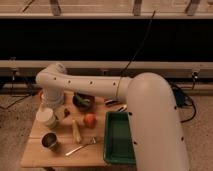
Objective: Stack cups on top of each other
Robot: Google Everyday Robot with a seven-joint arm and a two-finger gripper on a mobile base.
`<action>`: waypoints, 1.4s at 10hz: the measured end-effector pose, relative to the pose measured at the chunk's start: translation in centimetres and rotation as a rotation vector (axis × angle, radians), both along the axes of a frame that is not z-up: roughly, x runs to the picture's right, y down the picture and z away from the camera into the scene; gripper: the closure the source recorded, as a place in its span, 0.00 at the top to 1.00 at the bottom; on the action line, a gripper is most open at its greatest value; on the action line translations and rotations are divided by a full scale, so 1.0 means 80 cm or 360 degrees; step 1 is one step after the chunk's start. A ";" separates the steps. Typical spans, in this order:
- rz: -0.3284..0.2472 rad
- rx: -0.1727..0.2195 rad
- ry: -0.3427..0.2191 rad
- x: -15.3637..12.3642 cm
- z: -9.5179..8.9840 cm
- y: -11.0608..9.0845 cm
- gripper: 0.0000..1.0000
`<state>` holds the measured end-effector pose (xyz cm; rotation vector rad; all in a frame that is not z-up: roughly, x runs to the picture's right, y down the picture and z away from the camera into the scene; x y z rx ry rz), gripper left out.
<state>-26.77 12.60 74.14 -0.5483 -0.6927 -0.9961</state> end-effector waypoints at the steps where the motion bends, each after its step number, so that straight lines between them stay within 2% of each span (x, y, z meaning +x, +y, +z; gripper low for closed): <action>1: 0.0015 0.0011 -0.0001 0.009 -0.009 -0.008 0.78; 2: 0.0032 0.0025 -0.0006 0.025 -0.023 -0.014 0.78; 4: 0.0047 0.0034 -0.0016 0.047 -0.041 -0.008 0.78; 7: 0.0046 0.0029 -0.0057 0.062 -0.074 0.029 0.78; 9: 0.0018 0.0024 -0.0084 0.065 -0.089 0.068 0.78; 11: -0.0007 0.0022 -0.0090 0.066 -0.088 0.094 0.78; 14: -0.0043 0.0062 -0.0087 0.059 -0.080 0.113 0.78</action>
